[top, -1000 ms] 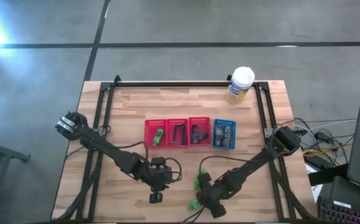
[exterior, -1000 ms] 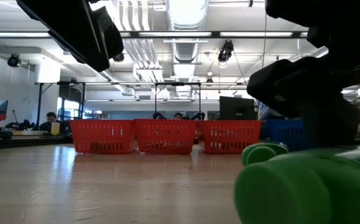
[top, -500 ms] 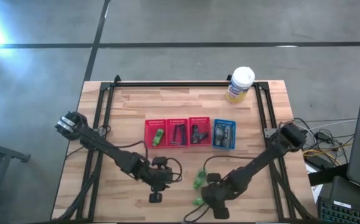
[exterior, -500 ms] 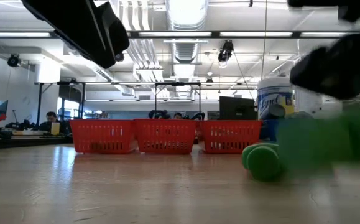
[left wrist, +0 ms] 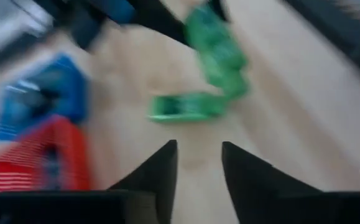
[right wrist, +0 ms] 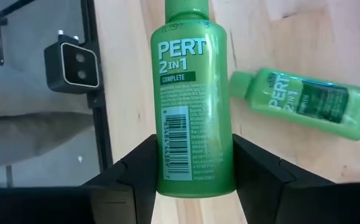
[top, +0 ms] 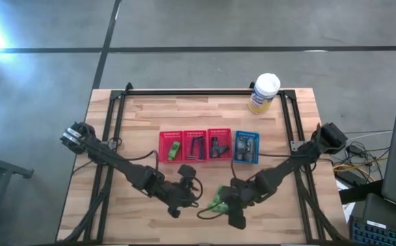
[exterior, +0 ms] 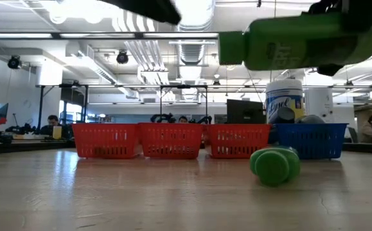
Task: Pick & Place Travel size toiletries
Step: Put the green shampoo into the left red bin
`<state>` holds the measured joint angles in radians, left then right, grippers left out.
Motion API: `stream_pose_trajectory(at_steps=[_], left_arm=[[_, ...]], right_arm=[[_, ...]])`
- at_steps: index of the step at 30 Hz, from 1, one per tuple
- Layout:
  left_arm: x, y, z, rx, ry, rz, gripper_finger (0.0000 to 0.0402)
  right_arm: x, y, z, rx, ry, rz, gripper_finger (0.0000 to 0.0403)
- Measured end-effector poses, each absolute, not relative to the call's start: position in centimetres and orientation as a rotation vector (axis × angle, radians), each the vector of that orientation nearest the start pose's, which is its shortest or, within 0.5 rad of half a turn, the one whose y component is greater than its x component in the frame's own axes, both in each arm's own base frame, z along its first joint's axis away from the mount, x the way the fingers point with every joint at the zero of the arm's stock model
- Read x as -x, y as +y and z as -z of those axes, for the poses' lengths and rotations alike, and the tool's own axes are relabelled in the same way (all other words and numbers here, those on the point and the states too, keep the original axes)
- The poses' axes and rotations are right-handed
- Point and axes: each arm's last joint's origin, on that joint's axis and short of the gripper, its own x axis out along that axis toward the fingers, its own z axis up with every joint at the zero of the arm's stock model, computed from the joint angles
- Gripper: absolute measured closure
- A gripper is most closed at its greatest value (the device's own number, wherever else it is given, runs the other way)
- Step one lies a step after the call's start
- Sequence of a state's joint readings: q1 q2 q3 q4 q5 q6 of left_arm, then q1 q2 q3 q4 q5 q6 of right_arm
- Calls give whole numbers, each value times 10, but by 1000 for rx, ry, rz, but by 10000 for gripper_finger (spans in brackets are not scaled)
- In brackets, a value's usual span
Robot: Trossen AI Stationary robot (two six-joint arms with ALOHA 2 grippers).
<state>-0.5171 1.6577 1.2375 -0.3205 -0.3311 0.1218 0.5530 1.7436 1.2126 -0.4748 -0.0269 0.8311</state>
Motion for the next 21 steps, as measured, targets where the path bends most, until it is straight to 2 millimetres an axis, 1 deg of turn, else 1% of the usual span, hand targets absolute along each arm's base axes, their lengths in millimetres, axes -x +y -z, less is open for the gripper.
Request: stream_pose_trajectory(at_steps=[2,5,9,14,18,21], left_arm=[[-321,-170,-262,-514,627,182,247],[-323,-170,-264,-636,595,203,208],[-324,-171,-265,-679,565,220,174],[-324,-171,-263,-681,569,221,160],[-324,-170,-263,-686,567,200,159],[-325,-169,-262,-707,575,146,159]], right_arm=[[-305,186,-210,-481,1122,-80,233],[-306,182,-209,-480,1116,-76,231],[-307,175,-204,-475,1127,-58,243],[-313,165,-202,-503,1100,-20,244],[-322,157,-208,-561,1023,0,238],[-324,151,-213,-585,987,21,245]])
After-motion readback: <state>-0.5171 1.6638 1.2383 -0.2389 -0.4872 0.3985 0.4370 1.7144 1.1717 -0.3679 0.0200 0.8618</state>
